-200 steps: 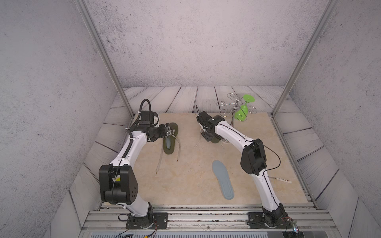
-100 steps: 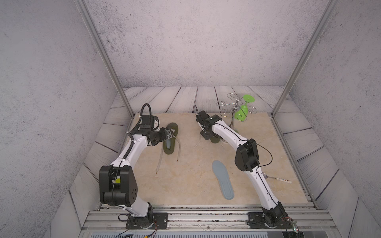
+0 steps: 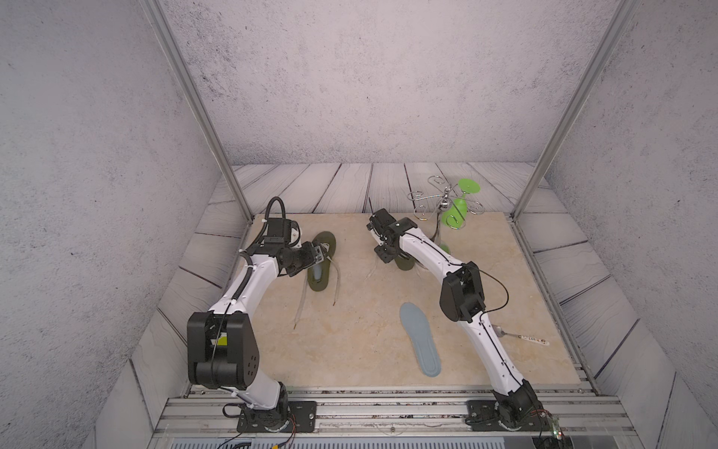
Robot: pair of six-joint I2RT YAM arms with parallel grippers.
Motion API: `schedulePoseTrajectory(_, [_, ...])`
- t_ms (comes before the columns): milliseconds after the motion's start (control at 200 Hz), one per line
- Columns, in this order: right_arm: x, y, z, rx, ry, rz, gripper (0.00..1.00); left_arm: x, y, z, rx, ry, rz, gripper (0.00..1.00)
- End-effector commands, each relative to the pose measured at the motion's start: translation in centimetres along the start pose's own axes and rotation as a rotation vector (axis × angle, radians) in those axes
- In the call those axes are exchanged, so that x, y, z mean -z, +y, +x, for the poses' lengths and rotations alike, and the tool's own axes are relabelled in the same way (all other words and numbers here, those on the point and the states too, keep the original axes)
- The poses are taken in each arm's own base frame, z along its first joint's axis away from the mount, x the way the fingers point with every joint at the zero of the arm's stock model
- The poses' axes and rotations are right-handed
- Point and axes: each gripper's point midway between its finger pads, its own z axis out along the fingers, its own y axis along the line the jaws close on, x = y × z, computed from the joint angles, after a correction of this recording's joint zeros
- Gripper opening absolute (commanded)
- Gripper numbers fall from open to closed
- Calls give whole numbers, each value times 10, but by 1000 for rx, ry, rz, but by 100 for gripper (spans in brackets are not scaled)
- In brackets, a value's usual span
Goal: Insert the insole into the shoe
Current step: Move the shoe to the center of the board.
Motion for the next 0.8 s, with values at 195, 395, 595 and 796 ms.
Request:
schedulePoseTrajectory(195, [27, 8, 1, 21, -4, 18, 28, 7, -10, 2, 1, -10, 26, 88])
schedulePoseTrajectory(395, [42, 4, -4, 30, -22, 29, 14, 11, -13, 3, -1, -14, 28, 85])
schedulePoseTrajectory(595, [74, 18, -10, 45, -66, -5, 4, 12, -15, 10, 12, 2, 30, 79])
schedulePoseTrajectory(796, [103, 53, -10, 10, -111, -151, 1, 18, -12, 28, 48, 8, 22, 96])
